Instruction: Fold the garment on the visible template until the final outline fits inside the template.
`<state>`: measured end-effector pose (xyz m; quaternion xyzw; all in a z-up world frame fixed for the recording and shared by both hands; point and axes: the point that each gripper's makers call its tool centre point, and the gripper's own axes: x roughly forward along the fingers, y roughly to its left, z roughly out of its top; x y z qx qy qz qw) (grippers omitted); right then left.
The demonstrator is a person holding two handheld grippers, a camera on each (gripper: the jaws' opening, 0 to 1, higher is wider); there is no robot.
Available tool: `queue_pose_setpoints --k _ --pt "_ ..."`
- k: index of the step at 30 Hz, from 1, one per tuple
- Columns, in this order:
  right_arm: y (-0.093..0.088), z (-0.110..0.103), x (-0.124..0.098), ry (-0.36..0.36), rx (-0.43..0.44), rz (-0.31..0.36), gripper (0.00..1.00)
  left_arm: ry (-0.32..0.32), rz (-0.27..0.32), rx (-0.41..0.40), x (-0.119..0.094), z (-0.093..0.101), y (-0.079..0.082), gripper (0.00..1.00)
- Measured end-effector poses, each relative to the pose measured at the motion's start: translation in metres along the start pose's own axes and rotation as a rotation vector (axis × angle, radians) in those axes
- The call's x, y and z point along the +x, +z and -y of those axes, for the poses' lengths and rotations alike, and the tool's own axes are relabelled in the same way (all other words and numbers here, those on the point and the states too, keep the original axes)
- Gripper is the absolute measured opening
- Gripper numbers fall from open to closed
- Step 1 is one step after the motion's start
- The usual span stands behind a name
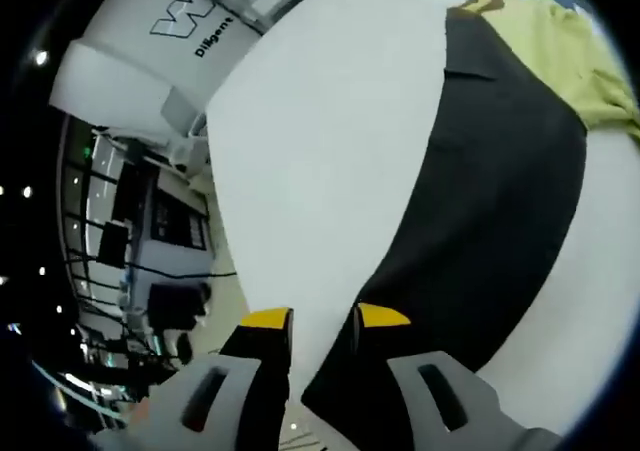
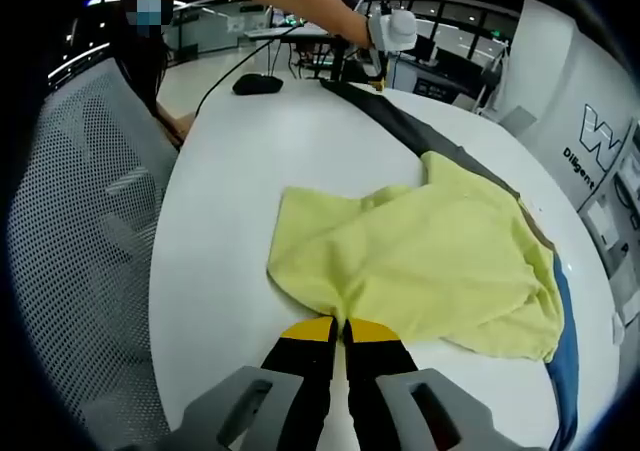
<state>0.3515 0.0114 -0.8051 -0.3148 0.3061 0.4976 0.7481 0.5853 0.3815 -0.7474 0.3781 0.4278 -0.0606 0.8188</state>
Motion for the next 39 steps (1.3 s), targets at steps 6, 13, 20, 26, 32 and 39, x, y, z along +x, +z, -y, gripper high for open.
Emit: queue_pose_setpoints --k 6,13,20,26,32,39 --pt "0.0 0.0 0.0 -0.001 -0.005 -0.001 0.0 -0.022 0.092 -0.053 -0.028 0.014 0.021 0.2" --pt "0.0 -0.001 -0.001 -0.003 -0.015 -0.007 0.0 -0.079 0.2 0.021 -0.065 0.065 0.052 0.19" --pt "-0.001 -0.001 -0.001 -0.003 -0.012 -0.005 0.0 -0.193 0.292 0.121 -0.103 0.146 0.076 0.19" --pt "-0.001 -0.001 -0.001 -0.006 -0.019 -0.006 0.0 -0.277 0.316 0.211 -0.125 0.204 0.072 0.19" --pt "-0.001 -0.002 -0.001 -0.008 -0.027 -0.01 0.0 -0.353 0.325 0.249 -0.146 0.25 0.062 0.19" --pt "-0.002 -0.001 -0.001 -0.012 -0.033 -0.013 0.0 -0.434 0.319 0.263 -0.16 0.289 0.049 0.19"
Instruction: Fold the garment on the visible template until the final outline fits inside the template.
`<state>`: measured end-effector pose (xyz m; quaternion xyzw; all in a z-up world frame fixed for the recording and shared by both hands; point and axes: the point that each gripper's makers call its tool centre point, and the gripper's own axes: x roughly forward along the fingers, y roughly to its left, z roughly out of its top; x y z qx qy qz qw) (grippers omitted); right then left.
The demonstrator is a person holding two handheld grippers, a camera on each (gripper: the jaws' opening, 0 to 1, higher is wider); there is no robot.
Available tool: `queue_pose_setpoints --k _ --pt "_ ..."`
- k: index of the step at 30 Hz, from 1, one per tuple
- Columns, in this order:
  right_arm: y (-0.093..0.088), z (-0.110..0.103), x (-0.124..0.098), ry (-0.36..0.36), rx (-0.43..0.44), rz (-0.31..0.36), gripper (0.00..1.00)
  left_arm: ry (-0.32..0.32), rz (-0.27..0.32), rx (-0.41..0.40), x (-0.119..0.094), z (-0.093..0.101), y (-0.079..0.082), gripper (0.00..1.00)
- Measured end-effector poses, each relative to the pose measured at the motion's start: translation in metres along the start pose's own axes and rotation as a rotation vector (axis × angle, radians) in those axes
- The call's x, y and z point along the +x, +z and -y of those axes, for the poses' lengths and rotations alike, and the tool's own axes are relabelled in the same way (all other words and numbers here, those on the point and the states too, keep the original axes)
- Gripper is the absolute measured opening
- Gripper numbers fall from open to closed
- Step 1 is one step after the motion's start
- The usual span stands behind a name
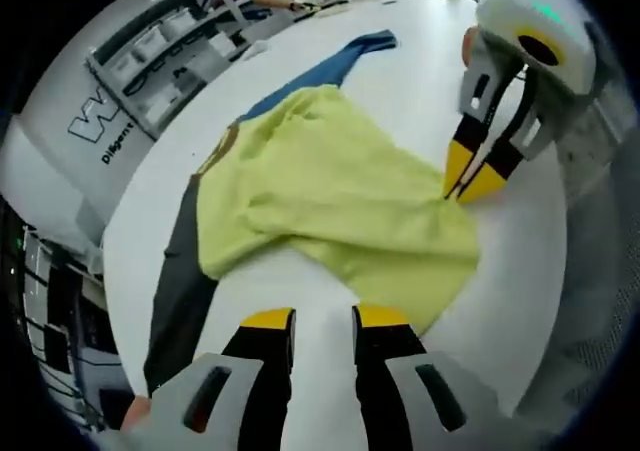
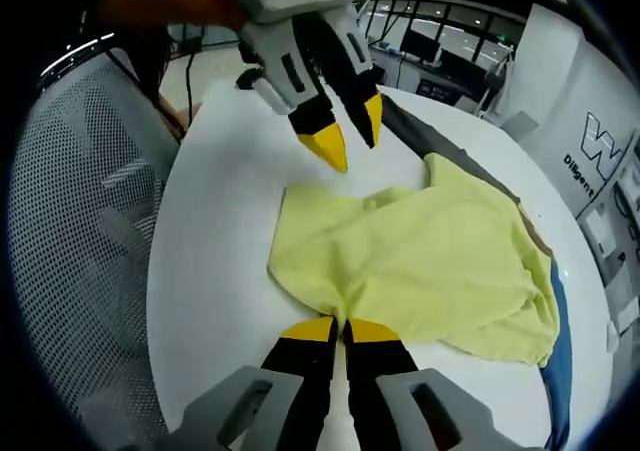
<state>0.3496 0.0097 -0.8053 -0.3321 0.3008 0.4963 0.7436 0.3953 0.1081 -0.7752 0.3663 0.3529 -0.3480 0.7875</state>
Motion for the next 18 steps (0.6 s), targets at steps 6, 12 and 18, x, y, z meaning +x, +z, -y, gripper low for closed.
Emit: queue_pose_setpoints --k 6,12,18 --pt "-0.001 0.001 0.0 -0.003 -0.001 0.0 0.0 -0.02 0.017 -0.047 -0.007 0.014 0.005 0.19" --pt "-0.001 0.001 0.0 -0.009 -0.006 -0.002 0.0 -0.023 0.015 -0.065 -0.008 0.023 0.002 0.19" --pt "-0.003 0.001 -0.001 -0.013 -0.008 -0.004 0.0 -0.047 -0.01 -0.157 -0.001 0.03 -0.011 0.2"
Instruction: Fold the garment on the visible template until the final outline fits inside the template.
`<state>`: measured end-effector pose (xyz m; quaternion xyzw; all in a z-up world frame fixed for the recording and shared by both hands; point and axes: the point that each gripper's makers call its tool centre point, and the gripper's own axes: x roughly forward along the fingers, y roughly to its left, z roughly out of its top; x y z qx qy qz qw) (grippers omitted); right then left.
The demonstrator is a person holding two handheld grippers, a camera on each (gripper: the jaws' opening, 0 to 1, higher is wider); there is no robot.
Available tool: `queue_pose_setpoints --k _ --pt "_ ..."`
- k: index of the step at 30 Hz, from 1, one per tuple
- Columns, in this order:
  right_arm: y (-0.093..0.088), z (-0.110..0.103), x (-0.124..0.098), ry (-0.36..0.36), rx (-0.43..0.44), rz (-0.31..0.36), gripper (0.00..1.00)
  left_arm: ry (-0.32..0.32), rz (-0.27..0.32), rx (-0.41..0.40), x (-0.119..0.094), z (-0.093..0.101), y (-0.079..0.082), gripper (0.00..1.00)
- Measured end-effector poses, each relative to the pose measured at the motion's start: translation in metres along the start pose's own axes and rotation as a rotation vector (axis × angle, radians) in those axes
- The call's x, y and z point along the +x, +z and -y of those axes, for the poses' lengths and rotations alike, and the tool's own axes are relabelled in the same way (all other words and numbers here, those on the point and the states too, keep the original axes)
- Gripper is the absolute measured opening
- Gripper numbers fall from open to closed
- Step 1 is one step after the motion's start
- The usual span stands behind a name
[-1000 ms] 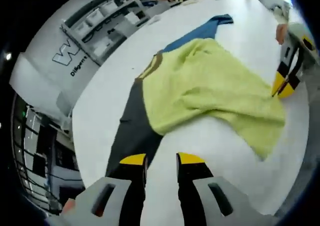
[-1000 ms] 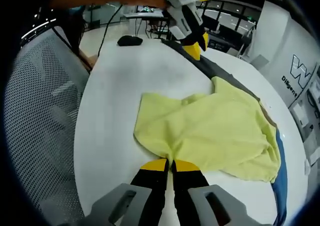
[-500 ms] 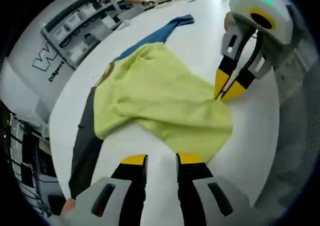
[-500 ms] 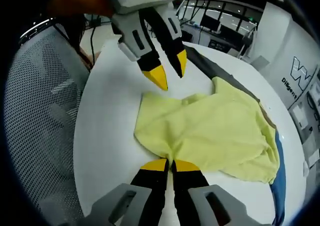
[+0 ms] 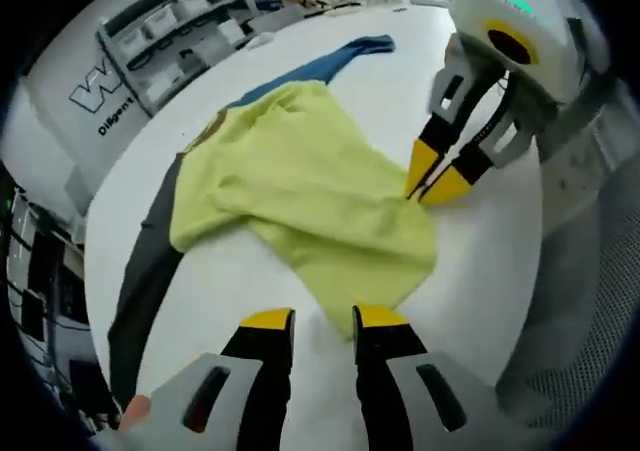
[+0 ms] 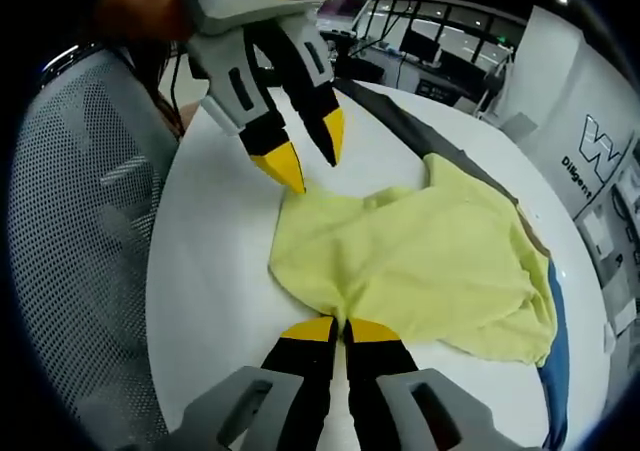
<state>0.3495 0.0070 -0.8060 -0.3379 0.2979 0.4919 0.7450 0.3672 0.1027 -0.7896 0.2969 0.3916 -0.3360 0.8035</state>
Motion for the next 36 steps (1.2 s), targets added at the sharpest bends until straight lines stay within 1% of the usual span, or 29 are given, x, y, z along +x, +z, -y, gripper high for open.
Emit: queue_pose_setpoints --k 4,6,10,14,16,19,23,28,31,32,35,36 --pt "0.0 -0.001 -0.001 -0.001 0.005 0.004 0.0 0.001 -0.014 -0.011 0.004 0.003 -0.004 0.21" --pt "0.0 -0.001 -0.001 -0.001 0.004 0.003 0.0 -0.016 -0.018 -0.042 0.006 0.006 -0.005 0.21" --pt "-0.001 -0.001 -0.001 -0.004 0.001 0.001 0.0 -0.019 -0.009 -0.089 0.007 0.005 -0.003 0.21" --pt "-0.001 -0.001 -0.001 -0.004 0.004 0.003 0.0 -0.059 -0.005 -0.161 0.008 0.012 -0.004 0.14" --pt "-0.001 -0.001 -0.001 -0.004 0.004 0.003 0.0 -0.063 0.003 -0.169 0.009 0.013 -0.003 0.12" --pt "-0.001 -0.001 -0.001 -0.004 0.004 0.004 0.0 -0.058 0.006 -0.184 0.01 0.012 -0.002 0.12" --pt "-0.001 -0.001 0.0 -0.005 0.003 0.003 0.0 -0.077 0.013 -0.276 0.011 0.014 -0.002 0.14" --pt "-0.001 -0.001 0.0 -0.004 0.002 0.005 0.0 -0.075 0.011 -0.274 0.011 0.015 -0.002 0.13" --pt "-0.001 -0.001 0.0 -0.004 0.001 0.006 0.0 -0.074 0.011 -0.27 0.011 0.017 -0.001 0.04" --pt "-0.001 -0.001 0.0 -0.004 0.001 0.006 0.0 -0.078 0.011 -0.266 0.011 0.019 0.0 0.0" --pt "-0.001 -0.001 0.0 -0.004 0.002 0.008 0.0 -0.074 0.004 -0.252 0.012 0.019 0.0 0.0" --pt "-0.001 -0.001 0.0 -0.003 0.003 0.009 0.01 -0.072 0.001 -0.258 0.011 0.018 0.0 0.0"
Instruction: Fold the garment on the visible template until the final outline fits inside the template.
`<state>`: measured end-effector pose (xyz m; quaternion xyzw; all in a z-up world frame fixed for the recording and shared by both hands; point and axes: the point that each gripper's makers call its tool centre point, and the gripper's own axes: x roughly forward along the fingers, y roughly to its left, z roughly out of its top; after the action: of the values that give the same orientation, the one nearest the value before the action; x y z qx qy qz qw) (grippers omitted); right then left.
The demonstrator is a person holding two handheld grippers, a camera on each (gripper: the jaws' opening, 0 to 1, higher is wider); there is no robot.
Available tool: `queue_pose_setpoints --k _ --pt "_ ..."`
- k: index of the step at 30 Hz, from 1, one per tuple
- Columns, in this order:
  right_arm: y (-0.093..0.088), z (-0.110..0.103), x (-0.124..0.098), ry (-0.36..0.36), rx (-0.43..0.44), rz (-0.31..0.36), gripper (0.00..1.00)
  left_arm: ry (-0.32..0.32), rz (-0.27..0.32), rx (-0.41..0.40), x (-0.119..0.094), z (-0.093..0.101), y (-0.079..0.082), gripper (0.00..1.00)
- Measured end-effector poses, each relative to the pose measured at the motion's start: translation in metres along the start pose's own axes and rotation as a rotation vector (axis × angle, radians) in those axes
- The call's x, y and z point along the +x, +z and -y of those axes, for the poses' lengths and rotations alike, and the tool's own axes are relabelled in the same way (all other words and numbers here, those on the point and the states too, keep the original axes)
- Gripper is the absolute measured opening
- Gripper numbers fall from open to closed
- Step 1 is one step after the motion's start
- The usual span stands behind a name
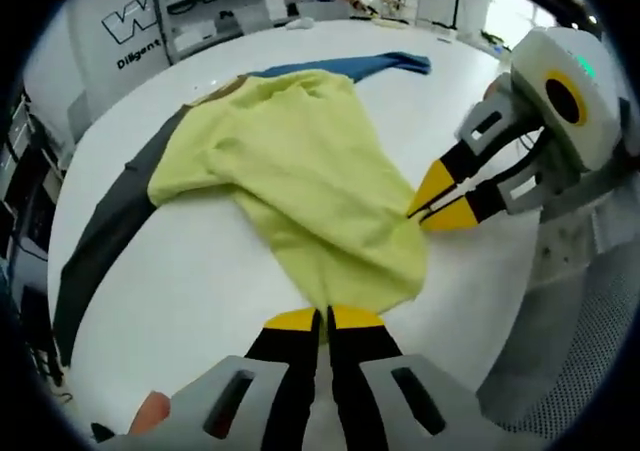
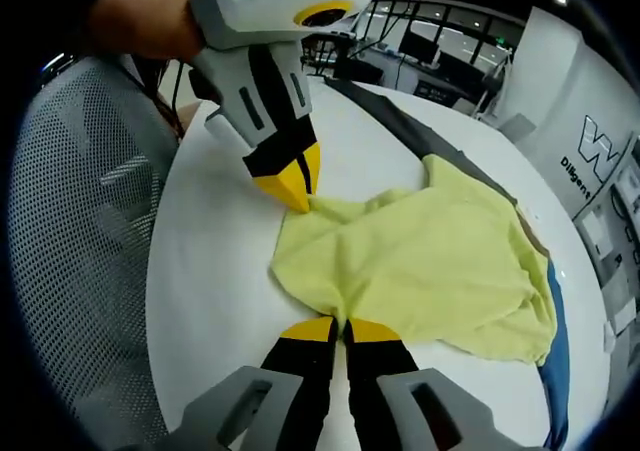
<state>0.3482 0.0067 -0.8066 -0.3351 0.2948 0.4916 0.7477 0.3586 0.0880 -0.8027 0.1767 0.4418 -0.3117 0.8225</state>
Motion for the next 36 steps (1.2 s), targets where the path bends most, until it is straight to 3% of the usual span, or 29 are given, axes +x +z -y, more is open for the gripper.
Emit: queue_pose_setpoints --k 16,36 --pt "0.001 -0.003 -0.001 0.019 0.007 0.008 0.04 0.007 0.0 -0.026 -0.008 -0.007 -0.005 0.0" --pt "-0.005 -0.016 -0.01 0.07 0.005 -0.036 0.0 -0.005 -0.021 0.028 -0.028 -0.003 -0.016 0.0"
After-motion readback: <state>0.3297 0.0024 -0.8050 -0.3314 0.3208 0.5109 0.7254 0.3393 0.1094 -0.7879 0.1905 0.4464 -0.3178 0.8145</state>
